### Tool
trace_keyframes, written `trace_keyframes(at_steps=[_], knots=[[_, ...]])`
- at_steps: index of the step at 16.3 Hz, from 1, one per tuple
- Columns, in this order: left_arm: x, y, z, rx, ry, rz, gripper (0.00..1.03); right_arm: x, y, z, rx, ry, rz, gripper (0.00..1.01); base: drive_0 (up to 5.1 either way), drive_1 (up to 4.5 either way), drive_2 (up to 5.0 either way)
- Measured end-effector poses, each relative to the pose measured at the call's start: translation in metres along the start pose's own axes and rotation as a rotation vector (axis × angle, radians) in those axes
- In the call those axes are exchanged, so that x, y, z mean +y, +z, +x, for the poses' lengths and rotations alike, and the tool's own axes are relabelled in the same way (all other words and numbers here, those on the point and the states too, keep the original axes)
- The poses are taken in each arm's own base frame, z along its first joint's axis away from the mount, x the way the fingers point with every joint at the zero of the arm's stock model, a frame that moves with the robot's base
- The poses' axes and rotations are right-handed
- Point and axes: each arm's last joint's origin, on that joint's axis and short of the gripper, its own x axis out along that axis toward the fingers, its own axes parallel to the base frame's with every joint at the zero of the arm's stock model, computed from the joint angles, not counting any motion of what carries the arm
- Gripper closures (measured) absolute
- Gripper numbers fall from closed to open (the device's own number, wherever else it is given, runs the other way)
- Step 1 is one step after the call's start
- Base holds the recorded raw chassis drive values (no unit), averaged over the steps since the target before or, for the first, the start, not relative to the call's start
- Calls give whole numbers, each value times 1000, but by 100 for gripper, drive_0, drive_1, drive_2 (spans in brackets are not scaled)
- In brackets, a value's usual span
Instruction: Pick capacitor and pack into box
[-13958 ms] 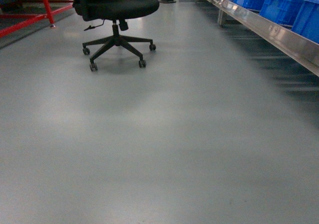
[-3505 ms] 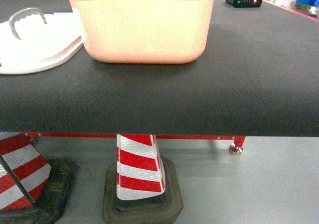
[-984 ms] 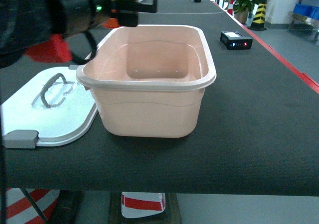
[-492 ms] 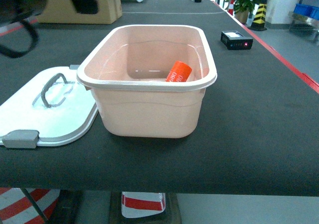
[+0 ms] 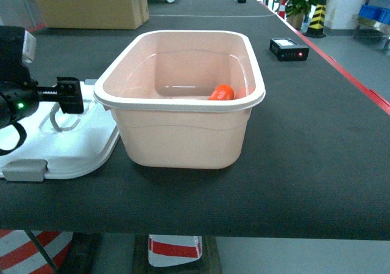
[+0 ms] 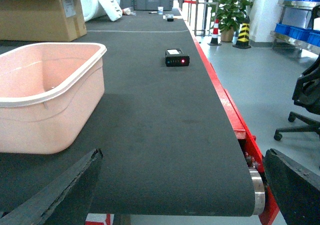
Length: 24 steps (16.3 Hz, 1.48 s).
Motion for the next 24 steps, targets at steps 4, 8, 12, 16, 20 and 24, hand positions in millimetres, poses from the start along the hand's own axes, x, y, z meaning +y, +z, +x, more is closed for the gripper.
trace_keyframes(at_steps=[4, 8, 12, 16, 20, 24], knots=[[-1, -18, 21, 81, -16, -12, 20, 0, 0, 0, 0, 0, 0, 3, 0, 0, 0], [-1, -19, 24, 107, -20, -44, 66, 0, 0, 0, 0, 0, 0, 3, 0, 0, 0], [4, -19, 23, 106, -14, -62, 101, 0, 0, 0, 0, 0, 0, 3, 0, 0, 0], [7, -12, 12, 111, -2, -85, 101, 0, 0, 0, 0, 0, 0, 3, 0, 0, 0], [12, 73, -37, -10, 106, -62, 101, 0, 0, 0, 0, 0, 0, 3, 0, 0, 0], [-54, 167, -101, -111, 69, -129, 101, 0, 0, 0, 0, 0, 0, 3, 0, 0, 0]])
